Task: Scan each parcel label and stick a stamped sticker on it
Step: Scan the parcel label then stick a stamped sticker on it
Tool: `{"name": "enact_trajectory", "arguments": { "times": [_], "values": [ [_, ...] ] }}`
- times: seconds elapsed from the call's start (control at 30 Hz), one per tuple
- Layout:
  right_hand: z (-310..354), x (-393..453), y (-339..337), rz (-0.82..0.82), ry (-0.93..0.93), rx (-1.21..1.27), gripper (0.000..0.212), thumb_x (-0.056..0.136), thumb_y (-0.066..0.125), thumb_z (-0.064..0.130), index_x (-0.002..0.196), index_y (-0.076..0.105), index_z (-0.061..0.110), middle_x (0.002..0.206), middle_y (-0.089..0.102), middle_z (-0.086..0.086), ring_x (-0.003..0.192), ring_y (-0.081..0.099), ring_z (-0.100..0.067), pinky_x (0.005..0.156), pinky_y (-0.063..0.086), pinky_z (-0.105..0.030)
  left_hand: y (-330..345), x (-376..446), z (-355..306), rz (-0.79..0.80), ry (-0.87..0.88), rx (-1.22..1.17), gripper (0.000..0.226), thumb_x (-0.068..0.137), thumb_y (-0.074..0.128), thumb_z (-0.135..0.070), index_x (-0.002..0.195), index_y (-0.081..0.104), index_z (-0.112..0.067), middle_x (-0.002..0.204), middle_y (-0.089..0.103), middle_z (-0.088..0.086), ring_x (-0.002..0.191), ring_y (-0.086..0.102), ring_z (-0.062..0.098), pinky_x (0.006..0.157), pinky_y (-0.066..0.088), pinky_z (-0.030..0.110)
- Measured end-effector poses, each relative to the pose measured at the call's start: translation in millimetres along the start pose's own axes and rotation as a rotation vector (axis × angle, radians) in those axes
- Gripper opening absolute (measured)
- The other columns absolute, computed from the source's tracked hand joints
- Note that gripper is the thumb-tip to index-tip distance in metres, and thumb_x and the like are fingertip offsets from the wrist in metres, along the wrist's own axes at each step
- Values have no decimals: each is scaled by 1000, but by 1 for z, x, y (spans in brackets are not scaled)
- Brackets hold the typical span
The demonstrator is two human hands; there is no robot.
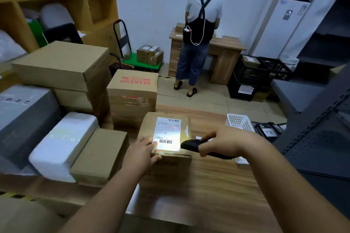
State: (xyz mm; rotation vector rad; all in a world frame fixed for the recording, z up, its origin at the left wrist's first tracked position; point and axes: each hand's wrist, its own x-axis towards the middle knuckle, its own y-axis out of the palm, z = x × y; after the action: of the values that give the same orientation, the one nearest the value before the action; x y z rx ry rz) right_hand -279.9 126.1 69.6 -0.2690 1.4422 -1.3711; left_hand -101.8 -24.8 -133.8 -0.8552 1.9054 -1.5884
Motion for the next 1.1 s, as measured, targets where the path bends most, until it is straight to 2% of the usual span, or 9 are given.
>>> {"name": "enact_trajectory", "arguments": {
  "times": [0.1,0.2,0.5,0.57,0.7,0.77,0.83,0.9,1.1],
  "values": [
    [-1,-4,-2,18,-7,3,33,75,67,52,106,71,43,107,64,8,101,58,-14,97,48,-33,-2,-1,-1,3,-4,-4,58,95,48,-57,145,44,-29,153,37,-8,138,31,16,109,34,34],
    [-4,-5,-4,25,-11,6,31,74,66,55,102,71,44,108,64,8,102,58,-15,97,47,-34,-3,-1,-3,-15,4,-32,49,94,51,-55,137,52,-30,150,40,-8,136,34,17,106,36,34],
    [-13,-2,-9,40,-38,-5,34,73,65,58,105,70,47,103,60,12,98,55,-13,93,47,-31,-1,-2,-5,-22,-18,-65,43,93,54,-52,130,57,-31,149,41,-8,135,36,16,108,35,35],
    [-12,-1,-9,39,-51,-10,33,74,65,57,105,70,46,106,61,10,99,55,-13,93,46,-31,0,-3,-6,-16,-33,-50,45,93,54,-53,133,55,-33,152,39,-8,139,31,19,112,30,40],
    [-13,0,-10,45,-59,-26,36,75,64,58,107,70,43,111,62,7,100,56,-14,95,46,-33,2,-1,-4,50,-114,-114,50,91,57,-54,138,49,-38,159,25,-9,149,11,34,118,15,54],
    [-16,2,-12,47,-56,-27,36,74,63,60,104,71,43,109,63,7,99,56,-14,95,46,-33,4,0,-1,65,-139,-220,54,88,64,-52,138,49,-38,160,21,-8,147,16,33,116,24,49],
    [-19,3,-13,44,-55,-29,35,73,62,61,103,71,44,107,63,8,98,55,-13,93,46,-33,5,1,3,43,-118,-263,54,85,70,-45,135,52,-36,158,23,-9,138,31,26,109,36,39],
    [-22,4,-15,42,-48,-22,35,72,62,63,101,71,44,105,63,8,97,56,-13,92,47,-33,6,2,6,10,-96,-255,52,85,72,-41,133,54,-35,156,27,-10,131,38,22,105,38,34],
    [-36,3,-22,60,-41,-16,35,74,60,62,100,71,42,108,65,5,99,57,-14,92,46,-33,-8,6,7,-69,26,-60,51,86,70,-42,134,56,-35,154,37,-8,127,40,30,97,46,40]
  ]
}}
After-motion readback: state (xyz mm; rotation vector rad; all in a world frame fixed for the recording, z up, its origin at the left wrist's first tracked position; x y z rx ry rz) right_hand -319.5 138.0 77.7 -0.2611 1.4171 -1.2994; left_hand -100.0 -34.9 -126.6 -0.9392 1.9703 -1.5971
